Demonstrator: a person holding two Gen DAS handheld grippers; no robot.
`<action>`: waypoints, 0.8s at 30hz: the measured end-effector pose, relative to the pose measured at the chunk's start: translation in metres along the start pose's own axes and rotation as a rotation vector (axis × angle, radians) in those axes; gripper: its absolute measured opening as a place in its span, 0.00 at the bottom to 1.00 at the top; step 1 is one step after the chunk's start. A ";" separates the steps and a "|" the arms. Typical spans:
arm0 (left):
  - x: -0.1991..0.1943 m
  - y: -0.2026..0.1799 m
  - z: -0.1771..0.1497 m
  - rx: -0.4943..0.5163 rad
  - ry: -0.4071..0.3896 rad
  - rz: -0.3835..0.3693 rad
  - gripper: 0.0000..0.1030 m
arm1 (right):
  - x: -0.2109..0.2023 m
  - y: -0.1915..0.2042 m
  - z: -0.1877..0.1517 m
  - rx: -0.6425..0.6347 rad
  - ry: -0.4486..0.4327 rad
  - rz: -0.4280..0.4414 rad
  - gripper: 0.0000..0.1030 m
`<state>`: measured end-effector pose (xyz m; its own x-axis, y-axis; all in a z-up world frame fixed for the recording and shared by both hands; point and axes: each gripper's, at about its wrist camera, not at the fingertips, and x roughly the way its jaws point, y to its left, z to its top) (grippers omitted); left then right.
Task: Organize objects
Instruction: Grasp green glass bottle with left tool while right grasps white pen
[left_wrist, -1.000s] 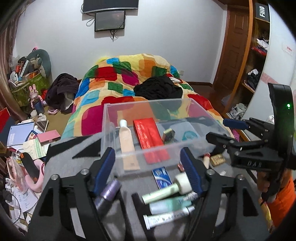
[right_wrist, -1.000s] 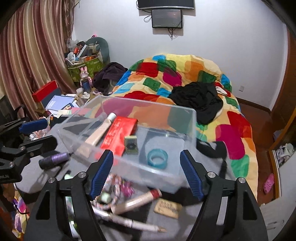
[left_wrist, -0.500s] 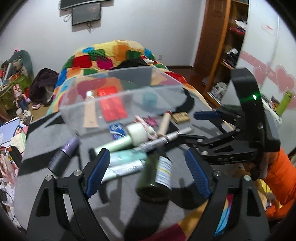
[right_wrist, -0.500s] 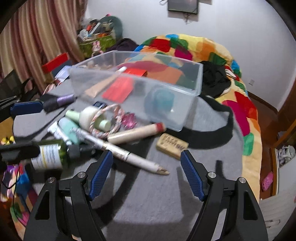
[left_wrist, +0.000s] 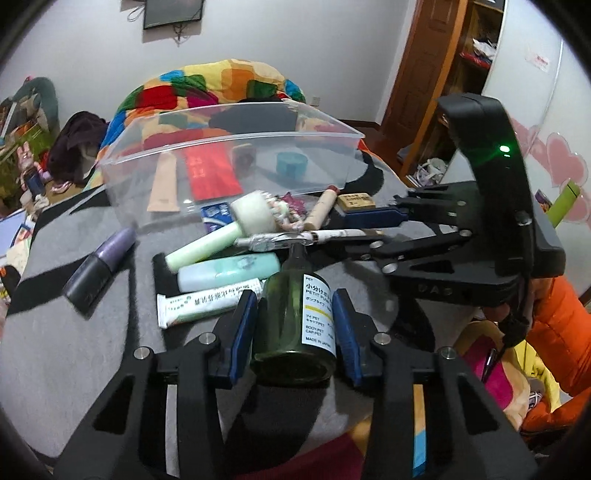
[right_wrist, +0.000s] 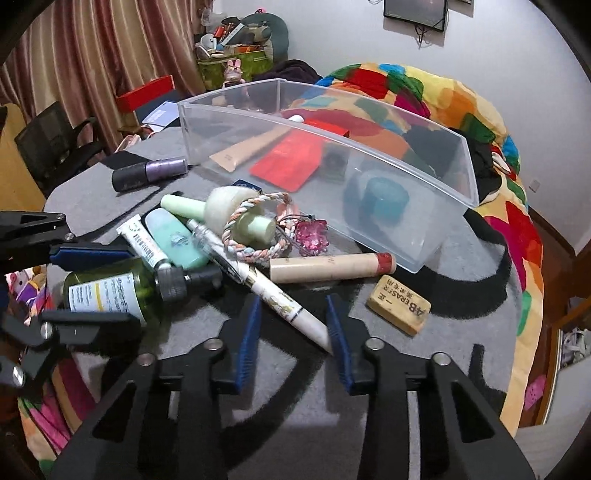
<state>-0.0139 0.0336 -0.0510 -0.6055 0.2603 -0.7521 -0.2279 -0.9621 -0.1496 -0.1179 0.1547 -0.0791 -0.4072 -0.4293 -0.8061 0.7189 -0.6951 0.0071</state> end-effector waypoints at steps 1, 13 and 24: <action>-0.001 0.002 -0.001 -0.007 -0.002 0.002 0.41 | -0.003 0.000 -0.001 0.006 -0.001 0.002 0.22; -0.017 0.033 -0.007 -0.101 -0.050 0.121 0.41 | -0.015 0.000 0.001 0.036 0.022 0.052 0.15; 0.005 0.032 -0.016 -0.114 -0.015 0.112 0.41 | 0.007 0.014 0.010 -0.010 0.057 0.074 0.19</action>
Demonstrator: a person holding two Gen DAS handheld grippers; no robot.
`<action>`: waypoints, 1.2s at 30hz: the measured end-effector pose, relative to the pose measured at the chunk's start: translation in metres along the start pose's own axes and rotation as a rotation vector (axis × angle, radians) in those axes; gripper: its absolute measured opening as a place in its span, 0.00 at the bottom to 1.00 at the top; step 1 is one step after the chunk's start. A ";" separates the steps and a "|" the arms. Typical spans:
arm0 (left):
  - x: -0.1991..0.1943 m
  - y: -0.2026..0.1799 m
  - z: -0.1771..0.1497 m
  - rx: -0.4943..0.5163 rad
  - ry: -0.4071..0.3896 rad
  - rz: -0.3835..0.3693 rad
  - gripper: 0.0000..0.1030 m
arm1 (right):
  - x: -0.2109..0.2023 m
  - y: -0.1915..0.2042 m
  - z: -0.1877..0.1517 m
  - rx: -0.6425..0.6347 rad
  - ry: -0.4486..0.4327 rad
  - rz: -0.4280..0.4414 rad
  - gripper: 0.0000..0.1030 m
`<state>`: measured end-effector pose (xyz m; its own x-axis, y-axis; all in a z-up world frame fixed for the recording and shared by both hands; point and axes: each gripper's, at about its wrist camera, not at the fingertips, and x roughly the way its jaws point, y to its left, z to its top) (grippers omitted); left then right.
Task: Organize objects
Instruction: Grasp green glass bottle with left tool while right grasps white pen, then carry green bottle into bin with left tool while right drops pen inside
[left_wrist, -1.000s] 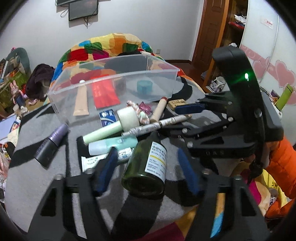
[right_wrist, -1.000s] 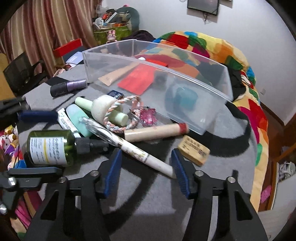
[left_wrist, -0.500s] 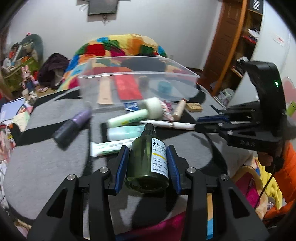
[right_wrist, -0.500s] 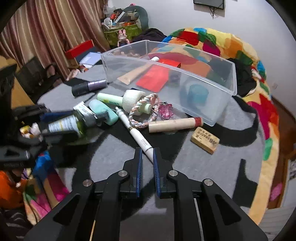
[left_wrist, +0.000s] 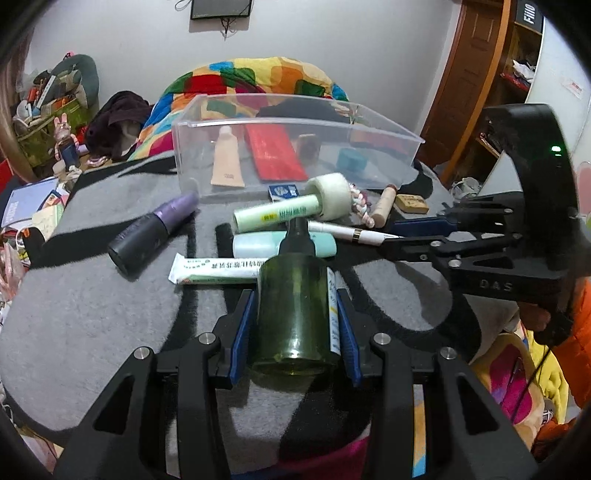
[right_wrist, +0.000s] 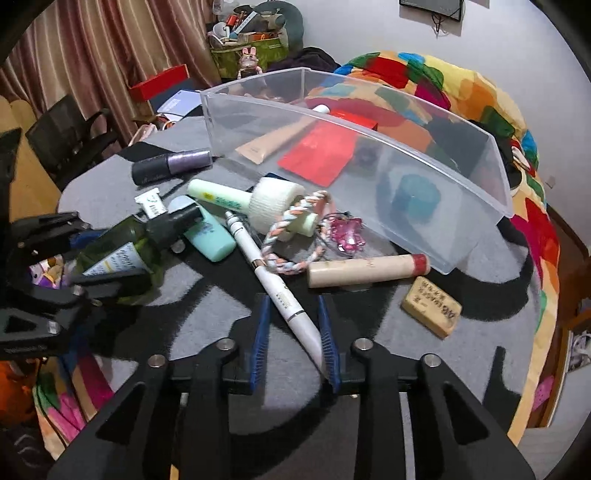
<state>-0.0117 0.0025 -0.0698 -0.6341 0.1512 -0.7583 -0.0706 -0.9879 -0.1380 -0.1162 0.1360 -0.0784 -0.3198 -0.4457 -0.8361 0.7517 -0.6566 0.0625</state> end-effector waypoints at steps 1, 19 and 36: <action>0.000 0.001 -0.001 -0.008 -0.004 0.000 0.40 | -0.001 0.002 -0.001 0.001 -0.005 0.001 0.18; -0.039 0.002 0.016 -0.018 -0.137 0.013 0.40 | -0.062 0.035 -0.015 0.042 -0.180 0.048 0.10; -0.060 0.017 0.072 -0.017 -0.275 0.035 0.40 | -0.110 -0.003 0.030 0.176 -0.383 0.006 0.10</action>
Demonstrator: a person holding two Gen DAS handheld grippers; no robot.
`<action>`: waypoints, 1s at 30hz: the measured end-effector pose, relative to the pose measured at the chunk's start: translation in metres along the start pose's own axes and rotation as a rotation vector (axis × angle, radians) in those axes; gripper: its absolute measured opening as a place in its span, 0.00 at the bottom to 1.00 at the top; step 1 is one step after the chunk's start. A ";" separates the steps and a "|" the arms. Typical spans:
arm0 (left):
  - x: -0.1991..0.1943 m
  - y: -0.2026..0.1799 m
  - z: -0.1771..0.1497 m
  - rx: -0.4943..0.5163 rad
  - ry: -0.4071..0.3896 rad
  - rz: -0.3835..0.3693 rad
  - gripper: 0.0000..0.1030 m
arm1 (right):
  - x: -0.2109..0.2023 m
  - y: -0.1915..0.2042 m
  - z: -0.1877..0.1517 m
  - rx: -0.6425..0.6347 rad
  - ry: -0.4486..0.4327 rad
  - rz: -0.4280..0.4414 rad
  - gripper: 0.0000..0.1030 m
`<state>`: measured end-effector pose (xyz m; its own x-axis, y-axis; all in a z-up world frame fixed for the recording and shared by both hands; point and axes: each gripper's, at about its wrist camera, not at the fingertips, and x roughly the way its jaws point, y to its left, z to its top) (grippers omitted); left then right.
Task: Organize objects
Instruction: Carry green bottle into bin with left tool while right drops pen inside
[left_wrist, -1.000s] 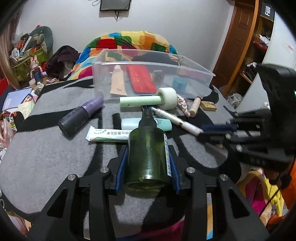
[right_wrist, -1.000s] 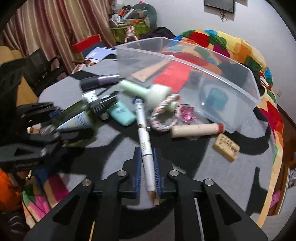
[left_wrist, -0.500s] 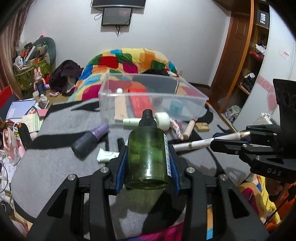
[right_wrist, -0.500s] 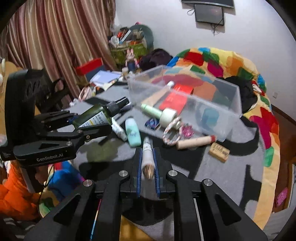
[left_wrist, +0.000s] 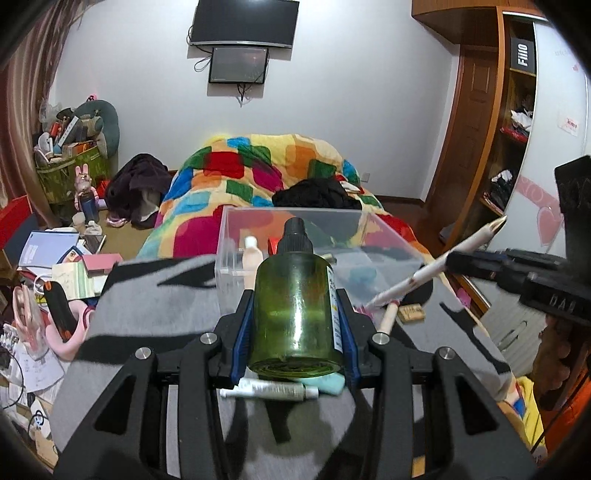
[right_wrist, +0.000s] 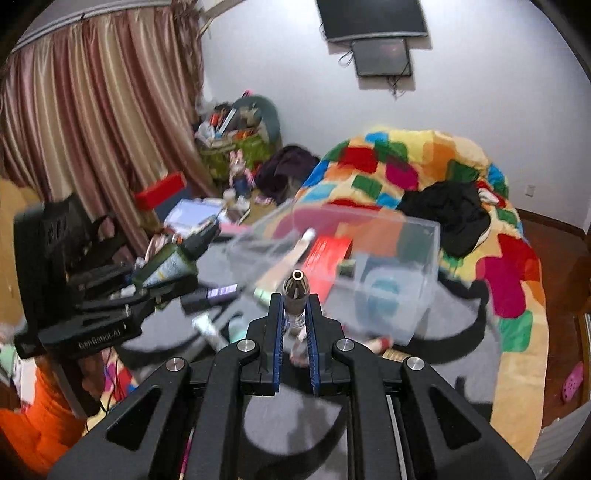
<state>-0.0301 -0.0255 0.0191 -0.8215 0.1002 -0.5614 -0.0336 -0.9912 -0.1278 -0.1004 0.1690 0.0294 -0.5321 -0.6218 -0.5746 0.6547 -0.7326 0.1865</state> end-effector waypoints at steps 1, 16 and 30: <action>0.003 0.002 0.005 -0.003 -0.003 -0.004 0.40 | -0.002 -0.002 0.006 0.008 -0.018 -0.008 0.10; 0.089 0.018 0.049 0.040 0.102 0.079 0.40 | 0.077 -0.030 0.041 -0.085 0.054 -0.401 0.10; 0.116 0.006 0.042 0.073 0.184 0.015 0.40 | 0.127 -0.001 0.038 -0.154 0.155 -0.267 0.17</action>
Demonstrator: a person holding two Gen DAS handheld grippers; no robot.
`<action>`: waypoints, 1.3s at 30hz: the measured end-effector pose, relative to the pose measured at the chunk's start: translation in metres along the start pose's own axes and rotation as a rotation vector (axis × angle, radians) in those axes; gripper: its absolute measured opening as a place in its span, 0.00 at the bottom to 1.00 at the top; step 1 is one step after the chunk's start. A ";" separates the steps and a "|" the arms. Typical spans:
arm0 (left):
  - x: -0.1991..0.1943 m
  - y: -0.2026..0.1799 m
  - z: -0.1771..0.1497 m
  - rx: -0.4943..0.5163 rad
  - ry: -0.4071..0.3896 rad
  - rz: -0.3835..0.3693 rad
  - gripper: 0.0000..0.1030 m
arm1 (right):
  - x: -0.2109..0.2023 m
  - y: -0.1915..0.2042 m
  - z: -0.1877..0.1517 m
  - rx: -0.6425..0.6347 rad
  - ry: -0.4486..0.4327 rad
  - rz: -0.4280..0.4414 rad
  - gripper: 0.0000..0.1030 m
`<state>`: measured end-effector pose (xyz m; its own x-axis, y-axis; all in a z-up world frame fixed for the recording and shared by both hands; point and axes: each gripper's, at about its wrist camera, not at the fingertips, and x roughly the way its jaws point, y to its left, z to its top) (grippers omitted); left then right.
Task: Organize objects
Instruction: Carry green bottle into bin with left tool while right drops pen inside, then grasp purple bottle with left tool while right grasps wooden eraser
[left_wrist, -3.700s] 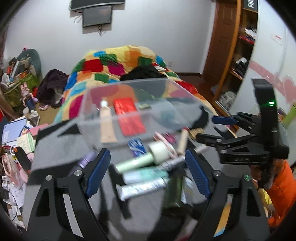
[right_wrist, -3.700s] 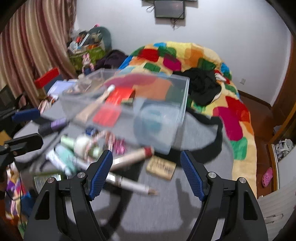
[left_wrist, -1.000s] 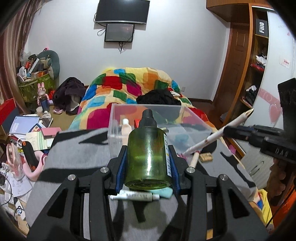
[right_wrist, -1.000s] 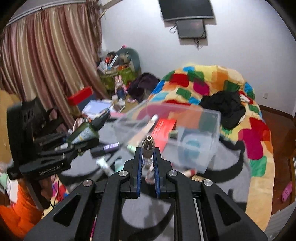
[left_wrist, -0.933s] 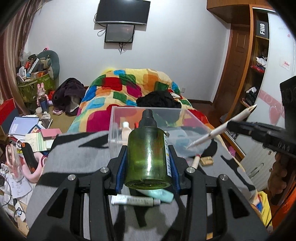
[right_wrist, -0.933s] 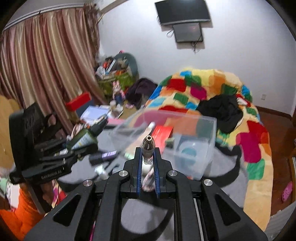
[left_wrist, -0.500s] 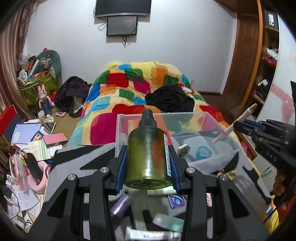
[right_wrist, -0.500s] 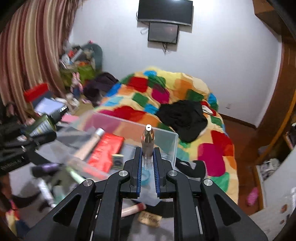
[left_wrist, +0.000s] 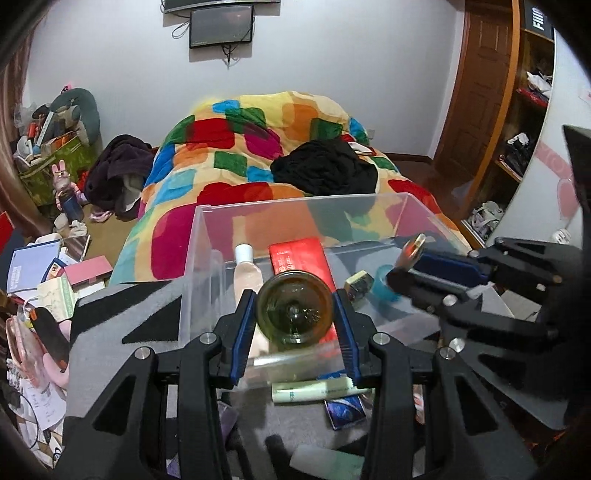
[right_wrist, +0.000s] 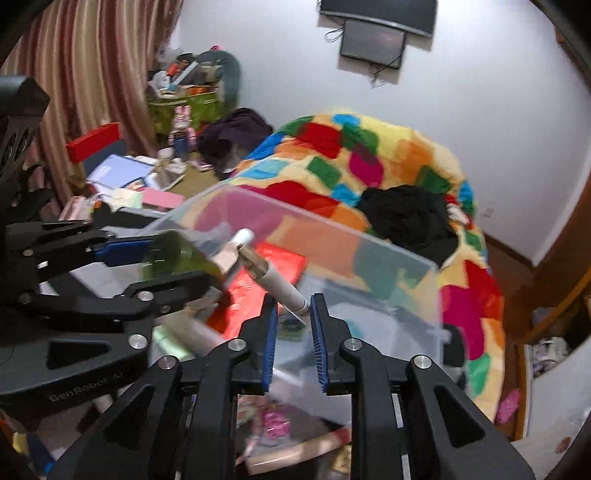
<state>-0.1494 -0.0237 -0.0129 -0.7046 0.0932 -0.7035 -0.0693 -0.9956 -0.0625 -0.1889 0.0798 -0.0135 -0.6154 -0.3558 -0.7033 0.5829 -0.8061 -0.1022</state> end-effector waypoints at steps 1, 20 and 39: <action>-0.003 0.001 -0.001 -0.004 -0.002 -0.005 0.41 | 0.000 0.000 -0.001 0.004 0.003 0.013 0.18; -0.089 0.019 -0.016 -0.014 -0.142 0.024 0.67 | -0.078 -0.022 -0.016 0.096 -0.106 0.177 0.56; -0.034 0.070 -0.084 -0.074 0.106 0.095 0.69 | -0.039 -0.071 -0.094 0.257 0.090 0.053 0.60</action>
<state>-0.0713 -0.0965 -0.0526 -0.6265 0.0011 -0.7794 0.0494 -0.9979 -0.0411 -0.1563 0.1959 -0.0447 -0.5313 -0.3661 -0.7640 0.4521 -0.8852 0.1098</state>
